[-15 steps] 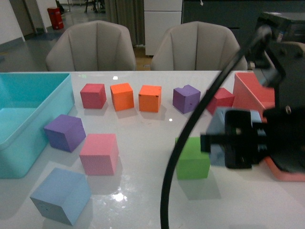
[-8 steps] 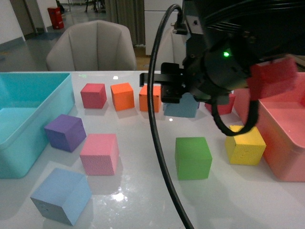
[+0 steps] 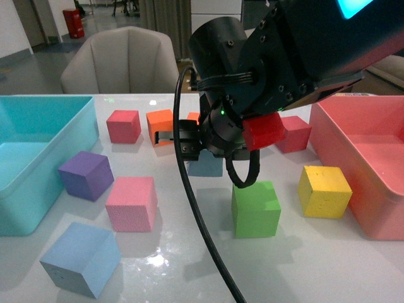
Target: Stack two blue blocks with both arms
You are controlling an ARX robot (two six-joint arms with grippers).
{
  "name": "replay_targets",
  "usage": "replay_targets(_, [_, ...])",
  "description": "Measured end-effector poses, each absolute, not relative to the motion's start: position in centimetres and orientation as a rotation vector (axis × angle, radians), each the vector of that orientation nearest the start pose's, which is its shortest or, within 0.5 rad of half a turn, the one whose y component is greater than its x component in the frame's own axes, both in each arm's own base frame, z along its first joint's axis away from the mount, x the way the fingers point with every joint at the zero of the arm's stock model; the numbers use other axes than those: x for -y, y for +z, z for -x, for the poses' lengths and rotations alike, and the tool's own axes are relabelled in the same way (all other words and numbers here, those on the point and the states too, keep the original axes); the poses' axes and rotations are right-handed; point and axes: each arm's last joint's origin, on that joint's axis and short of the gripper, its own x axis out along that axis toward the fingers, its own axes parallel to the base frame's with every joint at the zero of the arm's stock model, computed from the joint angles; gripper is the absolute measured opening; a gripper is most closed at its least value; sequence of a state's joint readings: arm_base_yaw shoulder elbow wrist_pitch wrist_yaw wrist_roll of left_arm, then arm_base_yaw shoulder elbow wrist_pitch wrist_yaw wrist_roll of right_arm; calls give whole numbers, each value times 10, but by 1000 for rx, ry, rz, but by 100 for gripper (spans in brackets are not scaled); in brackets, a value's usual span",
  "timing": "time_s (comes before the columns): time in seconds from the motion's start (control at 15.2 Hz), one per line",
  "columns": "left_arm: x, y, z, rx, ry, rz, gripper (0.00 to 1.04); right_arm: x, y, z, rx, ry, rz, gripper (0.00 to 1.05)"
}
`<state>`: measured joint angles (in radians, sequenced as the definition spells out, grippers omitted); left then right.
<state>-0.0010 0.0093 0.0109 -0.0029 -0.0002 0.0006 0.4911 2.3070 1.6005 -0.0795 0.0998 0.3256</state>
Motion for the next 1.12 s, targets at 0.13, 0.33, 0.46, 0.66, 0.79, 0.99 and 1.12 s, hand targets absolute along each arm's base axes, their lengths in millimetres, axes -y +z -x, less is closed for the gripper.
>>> replay_targets(0.13, [0,166,-98,-2,-1,-1,98,-232,106,-438,-841,239,-87,41])
replay_targets(0.33, [0,166,-98,-2,-1,-1,98,-238,94,-443,-872,229,-103,40])
replay_targets(0.46, [0,166,-98,-1,-1,-1,98,-241,95,-449,-871,221,-110,40])
replay_targets(0.66, [0,166,-98,-2,-1,-1,98,-244,86,-456,-911,183,-102,40])
replay_targets(0.79, [0,166,-98,-2,-1,-1,98,-245,86,-457,-906,185,-103,49])
replay_targets(0.99, [0,166,-98,-2,-1,-1,98,-245,86,-457,-893,183,-105,73])
replay_targets(1.12, [0,166,-98,-2,-1,-1,98,-244,86,-456,-886,182,-107,89])
